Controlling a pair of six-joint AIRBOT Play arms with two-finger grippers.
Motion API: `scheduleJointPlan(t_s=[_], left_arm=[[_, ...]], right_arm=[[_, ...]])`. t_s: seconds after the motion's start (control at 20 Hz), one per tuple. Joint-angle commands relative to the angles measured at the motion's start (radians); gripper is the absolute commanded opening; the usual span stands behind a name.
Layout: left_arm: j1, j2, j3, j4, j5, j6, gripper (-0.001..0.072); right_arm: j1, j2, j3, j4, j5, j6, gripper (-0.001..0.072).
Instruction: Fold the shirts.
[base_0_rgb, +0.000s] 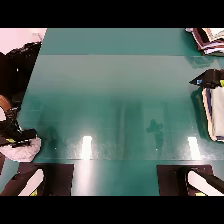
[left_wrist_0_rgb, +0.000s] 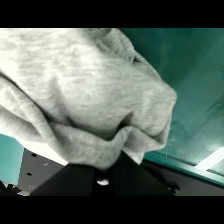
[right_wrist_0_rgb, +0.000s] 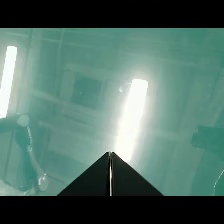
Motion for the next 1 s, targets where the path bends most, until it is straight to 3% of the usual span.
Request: scheduleJointPlan(t_s=[0.0, 0.25, 0.35, 0.5, 0.7, 0.95], left_arm=[[0.001, 0.002, 0.058, -0.050, -0.028, 0.007, 0.0025], [-0.061, 0.003, 0.481, -0.274, -0.047, 0.033, 0.0025], [-0.146, 0.002, 0.683, -0.369, -0.043, 0.032, 0.0024], [-0.336, -0.002, 0.916, -0.380, 0.005, 0.017, 0.0023], [-0.562, -0.034, 0.969, -0.357, 0.077, -0.003, 0.0023], [-0.824, -0.268, 0.947, -0.372, 0.061, -0.004, 0.0024]], right_arm=[[0.001, 0.001, 0.000, 0.002, -0.011, 0.000, 0.0014], [0.001, 0.001, 0.047, 0.003, -0.035, 0.001, 0.0014], [0.001, 0.000, 0.100, 0.003, -0.066, 0.001, 0.0013], [0.001, 0.000, 0.181, 0.003, -0.121, 0.001, 0.0014], [0.001, 0.000, 0.258, 0.003, -0.149, 0.001, 0.0014], [0.001, 0.001, 0.281, 0.003, -0.120, 0.014, 0.0014]])
